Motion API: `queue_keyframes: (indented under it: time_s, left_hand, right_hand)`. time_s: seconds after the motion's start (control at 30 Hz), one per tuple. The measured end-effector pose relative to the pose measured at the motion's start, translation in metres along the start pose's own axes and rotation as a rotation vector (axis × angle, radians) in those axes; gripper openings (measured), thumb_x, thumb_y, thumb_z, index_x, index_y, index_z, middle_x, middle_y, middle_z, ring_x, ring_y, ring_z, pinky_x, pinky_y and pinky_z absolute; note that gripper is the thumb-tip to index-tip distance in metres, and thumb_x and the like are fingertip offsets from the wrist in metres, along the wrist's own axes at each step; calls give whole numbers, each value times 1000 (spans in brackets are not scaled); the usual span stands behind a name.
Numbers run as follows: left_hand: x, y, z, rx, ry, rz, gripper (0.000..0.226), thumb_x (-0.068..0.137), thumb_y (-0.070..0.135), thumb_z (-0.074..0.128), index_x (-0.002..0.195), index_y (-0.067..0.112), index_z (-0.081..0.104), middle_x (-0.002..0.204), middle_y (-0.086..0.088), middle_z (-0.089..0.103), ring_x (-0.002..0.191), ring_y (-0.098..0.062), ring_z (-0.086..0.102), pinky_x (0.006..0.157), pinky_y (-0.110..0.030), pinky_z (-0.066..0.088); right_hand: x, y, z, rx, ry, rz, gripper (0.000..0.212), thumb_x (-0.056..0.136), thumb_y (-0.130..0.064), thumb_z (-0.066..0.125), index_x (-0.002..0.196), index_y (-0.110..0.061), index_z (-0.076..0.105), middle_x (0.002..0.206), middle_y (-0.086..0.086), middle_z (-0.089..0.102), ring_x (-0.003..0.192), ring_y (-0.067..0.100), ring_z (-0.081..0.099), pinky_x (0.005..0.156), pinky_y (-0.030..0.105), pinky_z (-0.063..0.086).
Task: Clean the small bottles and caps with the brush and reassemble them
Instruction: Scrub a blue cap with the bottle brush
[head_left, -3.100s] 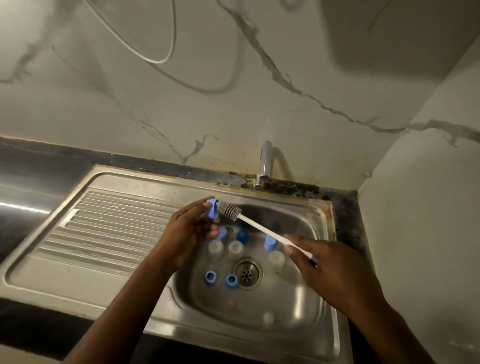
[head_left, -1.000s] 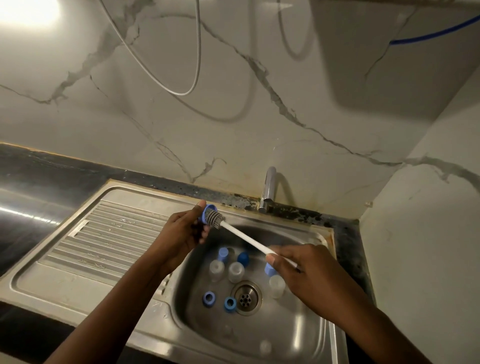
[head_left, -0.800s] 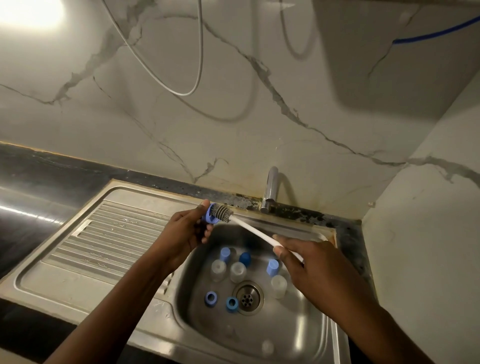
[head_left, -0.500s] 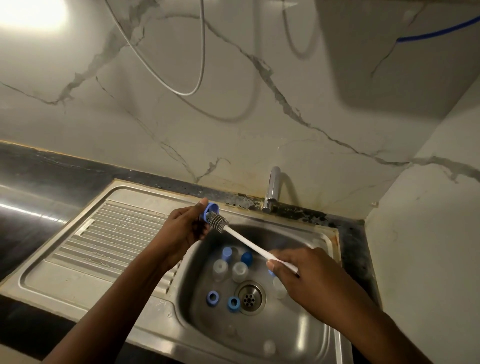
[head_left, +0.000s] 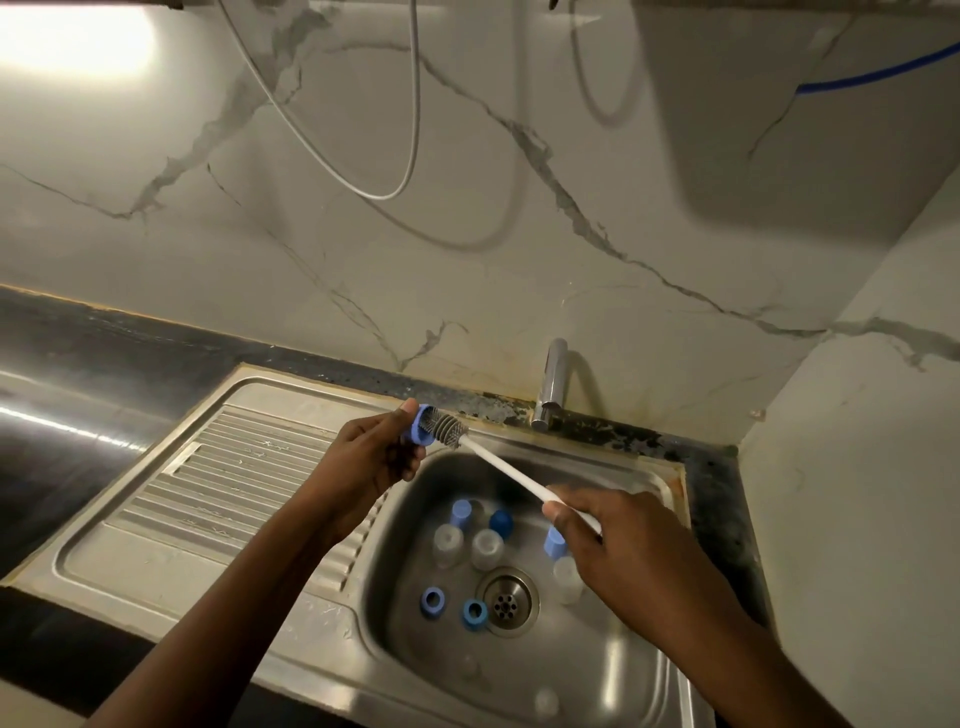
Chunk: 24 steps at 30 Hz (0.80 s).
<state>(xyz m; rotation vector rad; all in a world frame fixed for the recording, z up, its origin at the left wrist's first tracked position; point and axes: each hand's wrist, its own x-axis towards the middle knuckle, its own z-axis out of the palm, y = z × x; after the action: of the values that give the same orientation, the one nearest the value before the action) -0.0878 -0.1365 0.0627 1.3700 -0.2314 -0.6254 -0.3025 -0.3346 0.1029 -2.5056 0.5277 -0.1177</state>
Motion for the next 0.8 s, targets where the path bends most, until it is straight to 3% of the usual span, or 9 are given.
queue_keyframes:
  time_s: [0.13,0.23,0.37,0.43,0.53,0.6,0.7,0.8]
  left_hand:
    - [1,-4,-7,10,2,27,40,104,37,59,112,2,75,95,-21,67,81,-26,60,79,-38,53]
    - [0,-5,-9,-13,-4,45,39,100,37,60,112,3,75,93,-19,70,86,-29,63,82,-40,55]
    - [0,-3,-12,25,23,110,40,94,32,65,122,5,72,110,-19,76,104,-37,73,100,-48,58]
    - [-1,-2,-14,62,45,146,41,92,29,69,127,7,71,115,-15,77,111,-33,74,104,-49,56]
    - [-4,-1,-10,179,28,209,38,94,26,71,129,12,71,117,-7,78,113,-25,74,103,-43,57]
    - [-6,0,-5,248,16,252,30,98,21,69,127,17,72,116,-3,79,112,-21,74,101,-41,57]
    - [-7,1,-2,355,30,310,25,99,23,69,124,21,74,111,2,80,107,-18,75,99,-41,59]
    - [-10,2,1,577,1,375,25,99,35,68,121,25,77,106,8,80,101,-15,76,89,-39,63]
  right_hand:
    - [-5,-1,7,-1,-81,-37,25,104,-57,46,96,-42,64,77,-10,67,70,3,64,66,23,53]
    - [-6,-1,3,132,-135,-31,24,103,-52,52,94,-40,72,78,-9,71,71,5,68,69,28,58]
    - [-5,3,-11,226,-60,-22,23,102,-51,56,94,-43,76,73,-10,72,60,4,64,61,27,53]
    - [-6,5,-17,245,17,-27,25,100,-53,55,92,-42,75,72,-9,71,62,7,66,62,29,55]
    - [-8,1,-14,242,-2,-46,20,101,-53,55,93,-46,72,72,-20,69,63,1,65,58,19,49]
    - [-8,-3,-9,218,-23,-46,16,101,-52,55,93,-52,69,76,-31,68,72,-6,66,64,14,46]
    - [-5,-6,-4,179,17,-49,17,101,-54,53,88,-55,63,80,-24,71,76,-5,67,69,14,48]
    - [3,-3,2,128,57,-24,18,100,-56,54,112,-51,67,83,-23,70,80,-3,68,77,18,54]
